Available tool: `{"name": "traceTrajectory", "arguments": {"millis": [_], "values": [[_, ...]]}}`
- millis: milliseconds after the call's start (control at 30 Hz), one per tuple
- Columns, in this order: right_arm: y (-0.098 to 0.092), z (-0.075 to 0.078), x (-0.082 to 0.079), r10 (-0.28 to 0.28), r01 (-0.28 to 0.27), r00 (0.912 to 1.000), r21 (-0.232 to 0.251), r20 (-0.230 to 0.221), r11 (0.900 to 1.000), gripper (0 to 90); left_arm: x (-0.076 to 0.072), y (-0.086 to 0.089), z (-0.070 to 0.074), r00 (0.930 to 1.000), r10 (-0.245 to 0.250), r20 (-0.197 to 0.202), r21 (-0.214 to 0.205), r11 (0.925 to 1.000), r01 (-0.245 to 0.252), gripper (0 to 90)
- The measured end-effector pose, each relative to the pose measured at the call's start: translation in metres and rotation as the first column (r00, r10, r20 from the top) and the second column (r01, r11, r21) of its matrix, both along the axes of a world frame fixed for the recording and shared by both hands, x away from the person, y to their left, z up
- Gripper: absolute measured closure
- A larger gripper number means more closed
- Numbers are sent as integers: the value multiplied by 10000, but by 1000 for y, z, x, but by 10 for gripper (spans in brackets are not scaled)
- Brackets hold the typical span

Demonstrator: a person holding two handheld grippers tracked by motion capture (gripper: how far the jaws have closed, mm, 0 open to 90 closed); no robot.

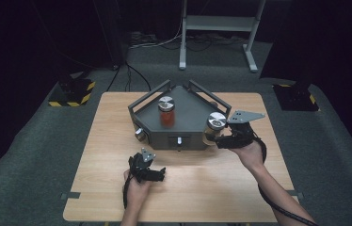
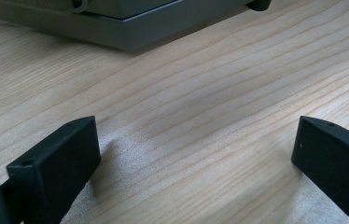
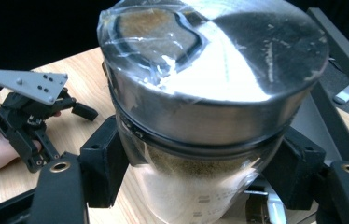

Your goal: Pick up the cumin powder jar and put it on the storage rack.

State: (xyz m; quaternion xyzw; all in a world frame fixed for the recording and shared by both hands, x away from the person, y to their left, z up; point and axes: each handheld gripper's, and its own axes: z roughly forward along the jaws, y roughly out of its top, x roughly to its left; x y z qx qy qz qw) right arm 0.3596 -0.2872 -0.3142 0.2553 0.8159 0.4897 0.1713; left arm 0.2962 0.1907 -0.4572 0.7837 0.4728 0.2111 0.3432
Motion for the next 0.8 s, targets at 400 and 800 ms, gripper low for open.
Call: {"name": "traceTrajectory", "arguments": {"millis": [400,800], "values": [[9,12,18,-226,226,9997,-53,9,9997,313,0,0,0,10000,-8,-8,3,10000,8,9],[31,18,37,-568,567,9984,-414,-25,9975,313,0,0,0,10000,-3,0,5,10000,3,10]]}}
